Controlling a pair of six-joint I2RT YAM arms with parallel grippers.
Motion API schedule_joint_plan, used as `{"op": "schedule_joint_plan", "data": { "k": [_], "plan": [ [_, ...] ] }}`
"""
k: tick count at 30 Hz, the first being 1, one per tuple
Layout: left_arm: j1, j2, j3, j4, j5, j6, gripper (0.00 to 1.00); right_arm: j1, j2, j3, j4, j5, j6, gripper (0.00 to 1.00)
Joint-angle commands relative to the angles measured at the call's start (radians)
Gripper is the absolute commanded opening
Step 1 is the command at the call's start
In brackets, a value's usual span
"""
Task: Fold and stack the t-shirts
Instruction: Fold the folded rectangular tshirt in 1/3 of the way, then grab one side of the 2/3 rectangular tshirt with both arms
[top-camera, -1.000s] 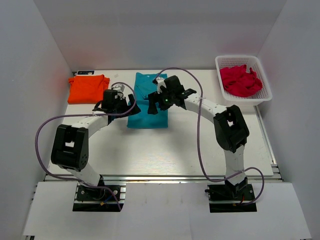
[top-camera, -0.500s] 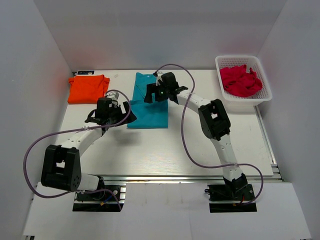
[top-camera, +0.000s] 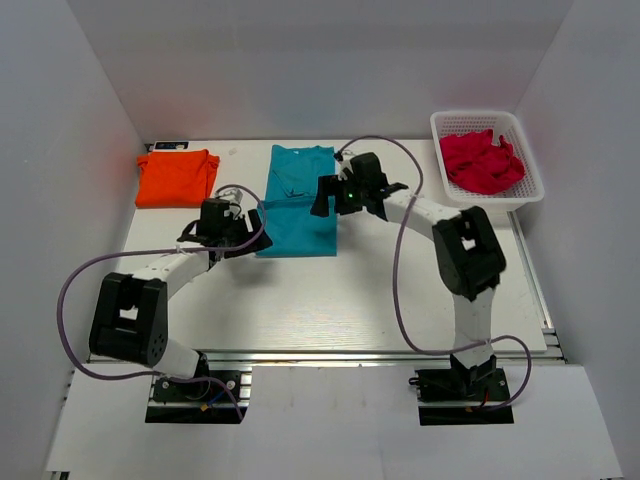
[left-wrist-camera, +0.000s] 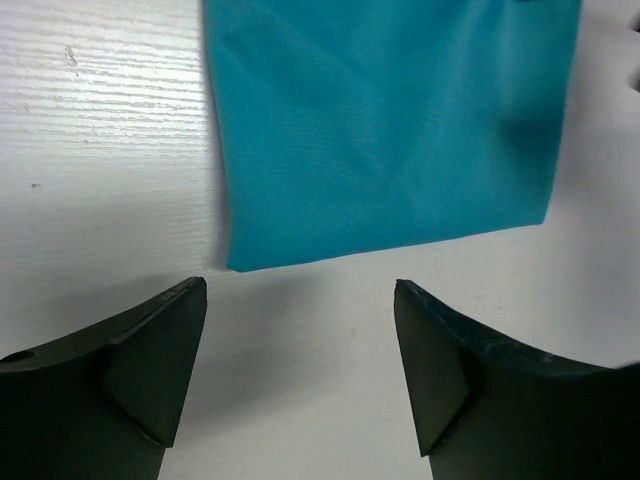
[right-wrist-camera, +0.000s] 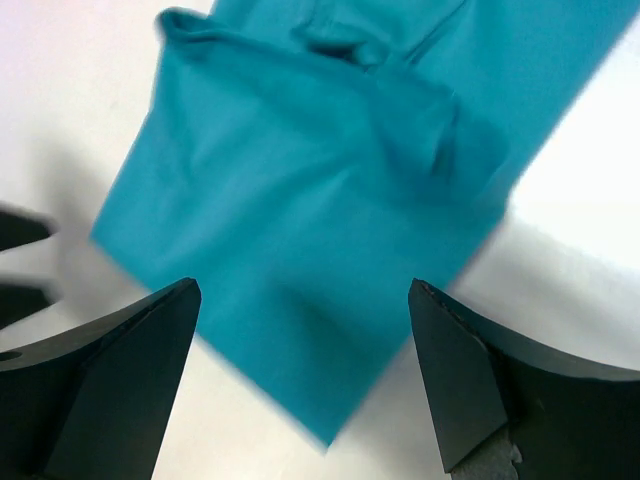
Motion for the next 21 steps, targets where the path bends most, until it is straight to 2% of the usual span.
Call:
{"op": "schedule_joint_plan", "data": {
  "k": [1, 2, 4, 7, 11, 12, 13, 15, 16, 18, 19, 21],
  "plan": [
    [-0.007, 0.045, -0.01, 0.065, 0.029, 0.017, 0.84, 0.003, -0.184, -0.161, 0.027, 0.015, 0.016, 0.9],
    [-0.007, 0.069, -0.01, 0.077, 0.029, 0.017, 0.76, 0.006, -0.203, -0.188, 0.027, 0.015, 0.017, 0.9],
    [-0.007, 0.092, -0.01, 0.077, 0.049, 0.017, 0.73, 0.008, -0.241, -0.261, -0.023, 0.012, 0.024, 0.9],
    [-0.007, 0.115, -0.01, 0.097, 0.074, 0.017, 0.61, 0.008, -0.278, -0.321, -0.041, 0.015, 0.051, 0.9],
    [-0.007, 0.14, -0.02, 0.097, 0.086, 0.017, 0.52, 0.014, -0.246, -0.346, -0.059, -0.046, 0.065, 0.9],
    [-0.007, 0.14, -0.032, 0.106, 0.095, 0.017, 0.45, 0.014, -0.24, -0.353, -0.056, -0.054, 0.082, 0.9],
    [-0.007, 0.14, -0.032, 0.106, 0.095, 0.017, 0.42, 0.016, -0.234, -0.36, -0.053, -0.06, 0.085, 0.9],
    [-0.007, 0.14, -0.043, 0.106, 0.086, 0.017, 0.42, 0.019, -0.212, -0.363, -0.038, -0.092, 0.094, 0.9],
    [-0.007, 0.14, -0.043, 0.106, 0.086, 0.017, 0.38, 0.013, -0.204, -0.364, -0.022, -0.097, 0.096, 0.9],
    [-0.007, 0.14, -0.043, 0.106, 0.086, 0.017, 0.36, 0.02, -0.178, -0.352, -0.027, -0.108, 0.097, 0.86],
    [-0.007, 0.14, -0.043, 0.106, 0.086, 0.017, 0.33, 0.02, -0.166, -0.35, -0.03, -0.112, 0.094, 0.83],
    [-0.007, 0.14, -0.043, 0.106, 0.086, 0.017, 0.33, 0.019, -0.142, -0.346, -0.028, -0.109, 0.091, 0.75]
  ]
}}
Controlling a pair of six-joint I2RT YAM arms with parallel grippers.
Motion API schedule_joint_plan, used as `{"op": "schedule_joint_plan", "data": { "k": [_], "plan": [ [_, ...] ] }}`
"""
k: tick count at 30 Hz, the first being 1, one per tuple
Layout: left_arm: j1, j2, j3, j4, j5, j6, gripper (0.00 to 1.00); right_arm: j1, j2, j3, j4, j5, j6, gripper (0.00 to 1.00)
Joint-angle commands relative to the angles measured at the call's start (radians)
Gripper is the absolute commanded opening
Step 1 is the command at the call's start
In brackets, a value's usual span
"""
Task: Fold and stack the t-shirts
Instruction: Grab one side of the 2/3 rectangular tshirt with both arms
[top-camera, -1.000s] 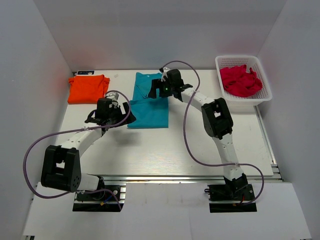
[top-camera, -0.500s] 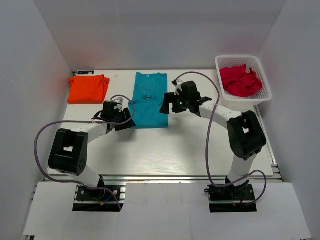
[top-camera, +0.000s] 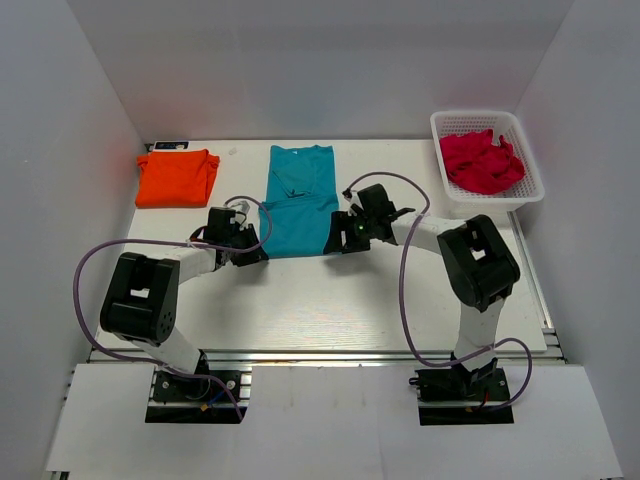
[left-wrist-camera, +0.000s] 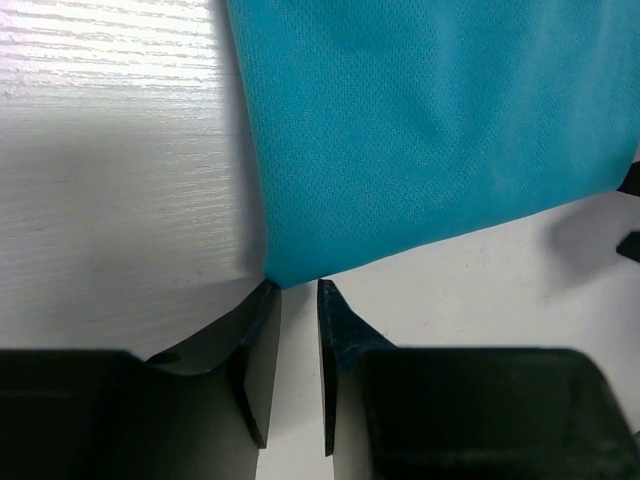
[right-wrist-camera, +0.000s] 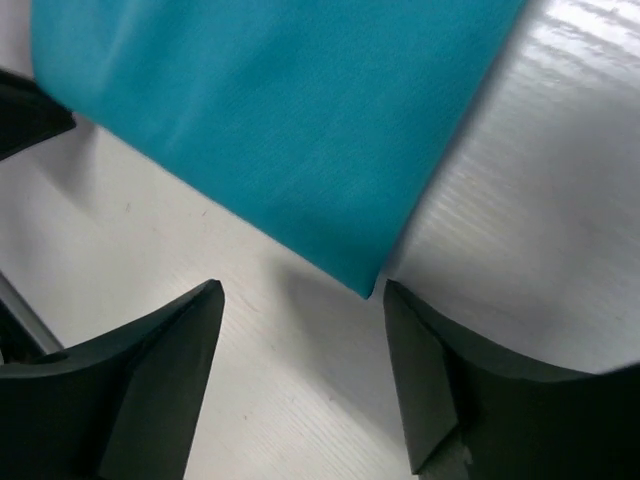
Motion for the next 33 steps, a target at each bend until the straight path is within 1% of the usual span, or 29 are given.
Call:
{"op": "schedule_joint_plan", "data": {
  "k": [1, 3, 5, 6, 7, 8, 9, 10, 11, 12, 13, 15, 17, 19, 23, 24, 25, 26, 27, 28, 29, 31, 32, 33],
  "plan": [
    [-0.004, -0.012, -0.002, 0.032, 0.019, 0.005, 0.31, 0.003, 0.037, 0.015, 0.022, -0.031, 0.012, 0.69],
    [-0.004, -0.012, -0.002, 0.041, 0.019, 0.005, 0.28, 0.004, 0.055, 0.019, 0.02, -0.036, 0.013, 0.61],
    [-0.004, 0.011, -0.002, 0.052, 0.019, 0.005, 0.25, 0.003, 0.063, 0.016, 0.031, -0.024, 0.016, 0.6],
    [-0.004, 0.011, -0.002, 0.052, 0.019, 0.005, 0.2, 0.003, 0.066, 0.016, 0.038, -0.025, 0.021, 0.6],
    [-0.004, 0.02, 0.009, 0.062, 0.028, 0.005, 0.16, 0.003, 0.069, 0.021, 0.042, -0.024, 0.02, 0.52],
    [-0.004, 0.03, 0.018, 0.062, 0.028, 0.005, 0.0, 0.0, 0.081, 0.031, 0.043, -0.005, 0.024, 0.36],
    [-0.004, 0.03, 0.018, 0.062, 0.028, 0.005, 0.0, 0.0, 0.081, 0.032, 0.043, -0.005, 0.023, 0.36],
    [-0.004, 0.03, 0.018, 0.062, 0.028, 0.014, 0.0, 0.003, 0.08, 0.032, 0.043, 0.002, 0.024, 0.23],
    [-0.004, 0.03, 0.018, 0.062, 0.04, 0.015, 0.0, 0.003, 0.078, 0.032, 0.042, 0.004, 0.024, 0.17],
    [-0.004, 0.008, 0.008, 0.076, 0.04, 0.015, 0.0, 0.004, 0.072, 0.032, 0.043, 0.001, 0.021, 0.06],
    [-0.004, -0.002, -0.005, 0.09, 0.049, 0.015, 0.0, 0.003, 0.066, 0.029, 0.042, 0.005, 0.018, 0.0],
    [-0.004, -0.034, -0.031, 0.105, 0.063, 0.025, 0.0, 0.004, 0.04, 0.019, 0.031, 0.009, 0.009, 0.0],
    [-0.004, -0.102, -0.054, 0.118, 0.063, 0.025, 0.0, 0.004, 0.018, 0.009, 0.026, 0.007, -0.008, 0.0],
    [-0.004, -0.151, -0.075, 0.118, 0.063, 0.025, 0.0, 0.009, -0.035, -0.036, 0.019, -0.001, -0.036, 0.0],
    [-0.004, -0.318, -0.13, 0.04, 0.13, 0.025, 0.0, 0.009, -0.17, -0.122, -0.02, -0.042, -0.1, 0.0],
    [-0.004, -0.347, -0.14, 0.021, 0.131, 0.006, 0.0, 0.015, -0.213, -0.142, -0.044, -0.056, -0.108, 0.0],
    [-0.004, -0.378, -0.14, -0.003, 0.144, -0.004, 0.0, 0.016, -0.262, -0.149, -0.082, -0.062, -0.12, 0.0],
    [-0.004, -0.409, -0.152, -0.07, 0.155, -0.004, 0.0, 0.016, -0.287, -0.166, -0.101, -0.068, -0.157, 0.0],
    [-0.004, -0.477, -0.161, -0.1, 0.166, -0.021, 0.0, 0.023, -0.369, -0.175, -0.156, -0.073, -0.163, 0.0],
    [-0.004, -0.513, -0.161, -0.129, 0.186, -0.033, 0.0, 0.023, -0.397, -0.186, -0.178, -0.077, -0.172, 0.0],
    [-0.004, -0.547, -0.161, -0.192, 0.222, -0.044, 0.0, 0.023, -0.425, -0.188, -0.197, -0.085, -0.19, 0.0],
    [-0.004, -0.631, -0.097, -0.276, 0.249, -0.044, 0.0, 0.023, -0.518, -0.18, -0.262, -0.135, -0.209, 0.0],
    [-0.004, -0.653, -0.074, -0.351, 0.259, -0.03, 0.0, 0.024, -0.537, -0.166, -0.274, -0.148, -0.215, 0.0],
    [-0.004, -0.671, -0.054, -0.376, 0.27, -0.015, 0.0, 0.021, -0.573, -0.162, -0.305, -0.171, -0.221, 0.0]
  ]
}}
